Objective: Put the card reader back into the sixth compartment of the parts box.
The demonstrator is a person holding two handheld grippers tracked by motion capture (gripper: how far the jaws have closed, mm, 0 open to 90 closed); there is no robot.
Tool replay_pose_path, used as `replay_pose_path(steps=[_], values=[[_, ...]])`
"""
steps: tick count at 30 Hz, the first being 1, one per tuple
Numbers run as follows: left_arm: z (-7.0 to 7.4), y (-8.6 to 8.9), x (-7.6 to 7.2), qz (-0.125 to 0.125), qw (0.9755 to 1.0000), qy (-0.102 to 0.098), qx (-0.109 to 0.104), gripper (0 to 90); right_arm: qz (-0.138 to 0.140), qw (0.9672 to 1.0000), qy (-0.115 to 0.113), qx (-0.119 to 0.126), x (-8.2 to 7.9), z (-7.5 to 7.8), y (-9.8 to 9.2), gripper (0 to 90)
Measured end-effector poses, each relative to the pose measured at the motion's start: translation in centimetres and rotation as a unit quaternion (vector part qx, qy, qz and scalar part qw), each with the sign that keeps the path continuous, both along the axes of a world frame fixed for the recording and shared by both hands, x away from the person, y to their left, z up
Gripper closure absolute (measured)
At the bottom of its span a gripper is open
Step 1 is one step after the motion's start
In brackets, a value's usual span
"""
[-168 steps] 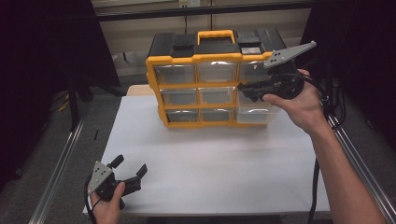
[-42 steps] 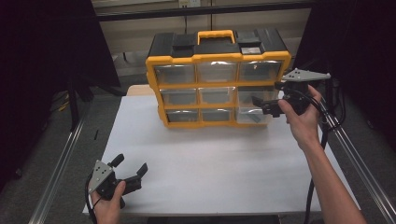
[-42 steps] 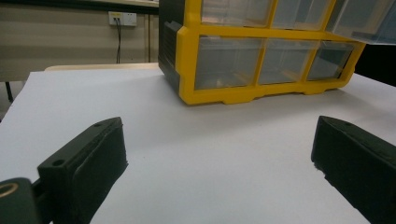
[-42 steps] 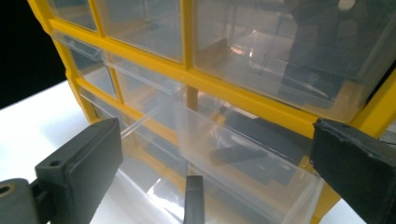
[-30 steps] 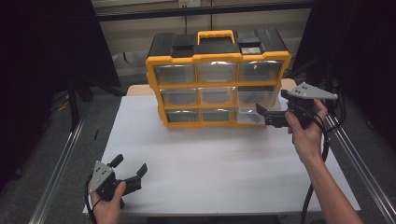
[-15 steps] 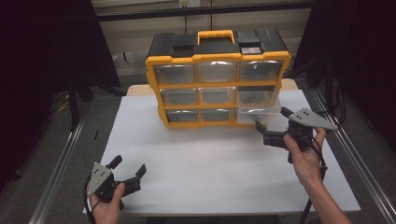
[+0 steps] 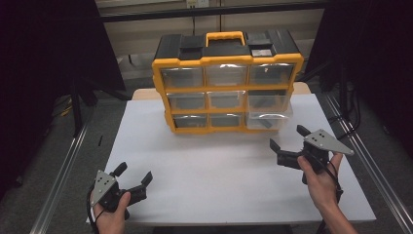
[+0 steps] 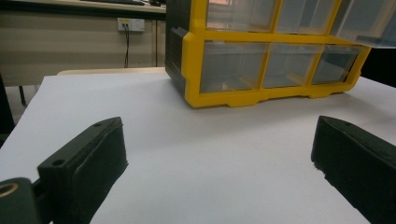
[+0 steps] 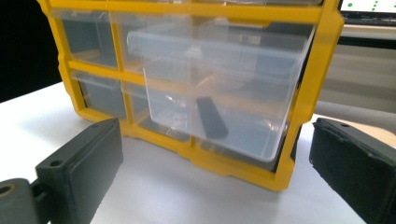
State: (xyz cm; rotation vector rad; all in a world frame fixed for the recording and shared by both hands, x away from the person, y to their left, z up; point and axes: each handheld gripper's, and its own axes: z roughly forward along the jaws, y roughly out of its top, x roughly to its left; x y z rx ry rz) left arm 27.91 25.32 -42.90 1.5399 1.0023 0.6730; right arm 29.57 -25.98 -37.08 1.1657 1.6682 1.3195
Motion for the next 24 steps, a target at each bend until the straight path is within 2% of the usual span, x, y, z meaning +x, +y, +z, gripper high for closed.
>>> replay_pose_path(steps=[3,8,12,17,22,24], values=[[0.0,-0.1,0.0,0.004,1.0,-0.005,-0.005,3.2,0.007,1.0,0.004,0.002,-0.2,-0.4,-0.1,2.6],[0.0,-0.2,-0.1,0.008,0.9999,-0.01,-0.005,3.2,-0.005,1.0,0.004,0.003,-0.7,-1.5,-0.3,2.3],[0.0,-0.2,-0.1,0.009,0.9999,-0.008,-0.007,3.2,-0.013,0.9999,0.004,0.006,-1.3,-2.3,-0.5,0.2],[0.0,-0.1,-0.2,0.015,0.9998,-0.008,-0.005,3.2,-0.004,1.0,0.004,0.003,-2.0,-3.4,-0.9,0.8],[-0.1,-0.2,-0.1,0.017,0.9998,-0.006,-0.008,3.1,-0.013,0.9998,-0.005,0.013,-3.1,-4.6,-1.3,0.4],[-0.1,-0.2,-0.1,0.015,0.9998,-0.005,-0.007,3.1,-0.013,0.9998,0.003,0.016,-3.5,-5.4,-1.6,0.4]])
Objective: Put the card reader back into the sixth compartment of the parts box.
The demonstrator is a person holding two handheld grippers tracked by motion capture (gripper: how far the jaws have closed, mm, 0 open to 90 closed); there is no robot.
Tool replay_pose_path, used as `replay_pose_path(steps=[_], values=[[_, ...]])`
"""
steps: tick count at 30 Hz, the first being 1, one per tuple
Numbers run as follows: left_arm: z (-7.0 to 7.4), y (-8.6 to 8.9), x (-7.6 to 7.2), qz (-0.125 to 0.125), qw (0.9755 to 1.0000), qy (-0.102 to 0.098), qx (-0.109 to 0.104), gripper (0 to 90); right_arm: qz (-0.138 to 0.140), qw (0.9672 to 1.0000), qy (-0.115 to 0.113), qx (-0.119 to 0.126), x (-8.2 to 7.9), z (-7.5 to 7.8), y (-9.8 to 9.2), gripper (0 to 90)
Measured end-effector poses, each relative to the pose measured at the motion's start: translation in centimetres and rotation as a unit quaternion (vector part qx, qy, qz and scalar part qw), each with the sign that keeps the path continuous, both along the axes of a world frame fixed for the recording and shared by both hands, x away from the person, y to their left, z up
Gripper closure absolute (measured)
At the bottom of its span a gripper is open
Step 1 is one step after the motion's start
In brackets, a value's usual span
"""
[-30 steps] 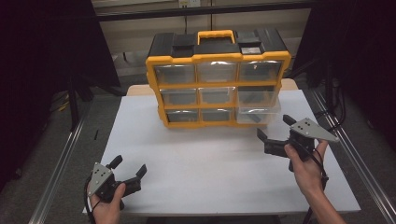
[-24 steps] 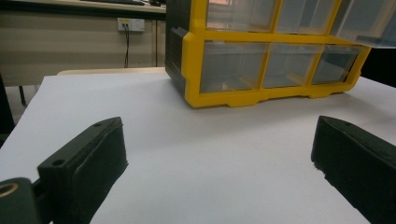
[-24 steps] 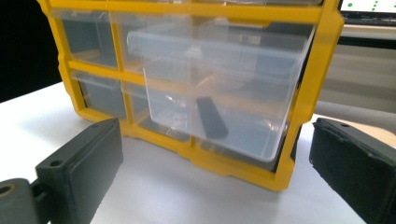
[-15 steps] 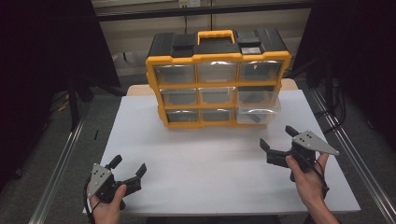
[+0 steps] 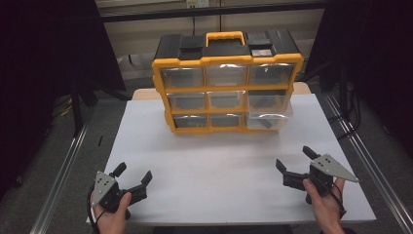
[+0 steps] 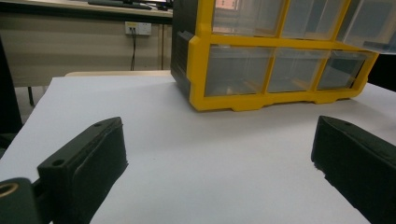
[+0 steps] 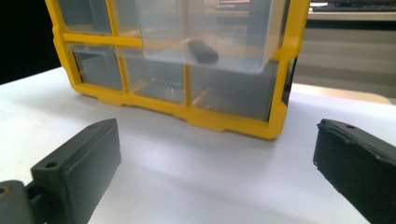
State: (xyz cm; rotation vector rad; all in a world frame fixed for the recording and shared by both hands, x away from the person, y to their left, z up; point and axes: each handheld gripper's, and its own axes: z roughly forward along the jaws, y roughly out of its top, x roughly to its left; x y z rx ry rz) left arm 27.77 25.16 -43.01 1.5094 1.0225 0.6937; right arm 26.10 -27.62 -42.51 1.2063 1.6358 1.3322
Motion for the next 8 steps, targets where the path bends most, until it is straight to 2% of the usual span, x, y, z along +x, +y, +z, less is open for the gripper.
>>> replay_pose_path(steps=[3,8], values=[[0.0,0.1,0.0,-0.003,1.0,0.003,-0.001,3.2,0.016,0.9998,0.012,-0.005,-0.2,-0.9,-0.3,1.2],[0.0,0.1,0.1,-0.013,0.9999,0.008,-0.002,3.1,0.019,0.9997,0.015,0.0,-0.2,-1.0,-0.1,1.5]])
